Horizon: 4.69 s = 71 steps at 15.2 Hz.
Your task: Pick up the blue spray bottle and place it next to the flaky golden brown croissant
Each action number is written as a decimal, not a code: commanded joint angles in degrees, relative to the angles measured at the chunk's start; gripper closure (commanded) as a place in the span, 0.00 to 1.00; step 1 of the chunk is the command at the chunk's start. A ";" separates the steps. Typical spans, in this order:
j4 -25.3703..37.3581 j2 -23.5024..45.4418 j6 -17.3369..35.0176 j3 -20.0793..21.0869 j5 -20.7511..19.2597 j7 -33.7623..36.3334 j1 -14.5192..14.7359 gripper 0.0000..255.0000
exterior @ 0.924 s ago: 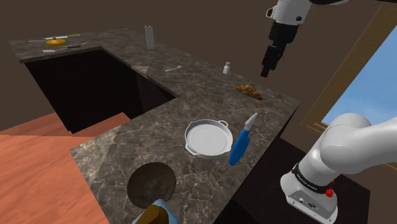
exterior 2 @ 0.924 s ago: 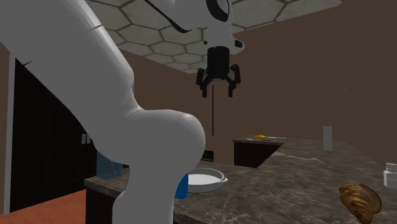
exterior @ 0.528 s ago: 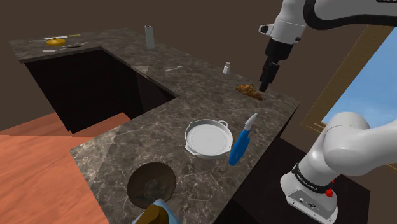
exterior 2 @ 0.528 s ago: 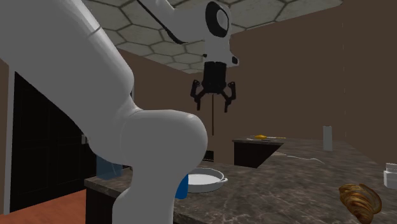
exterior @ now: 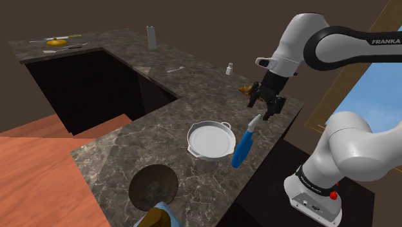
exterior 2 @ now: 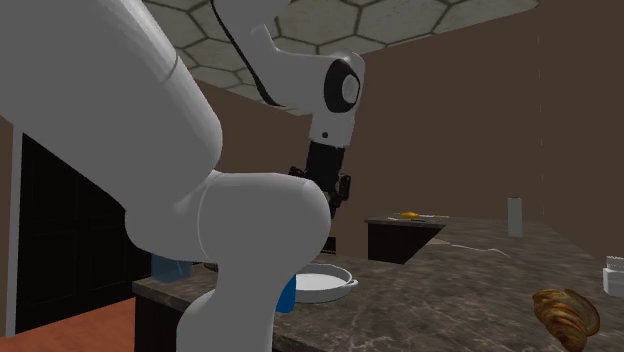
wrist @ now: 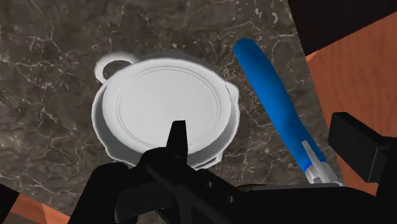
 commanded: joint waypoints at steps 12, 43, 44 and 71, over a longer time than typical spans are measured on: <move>-13.77 2.04 16.32 -11.17 -1.77 -25.62 10.42 0.00; -6.68 -3.23 4.68 -7.45 -0.42 -21.55 10.79 1.00; -6.03 -3.46 3.86 -7.21 -0.29 -21.27 10.86 1.00; 14.53 -2.77 -14.76 -2.64 2.91 -15.21 13.86 1.00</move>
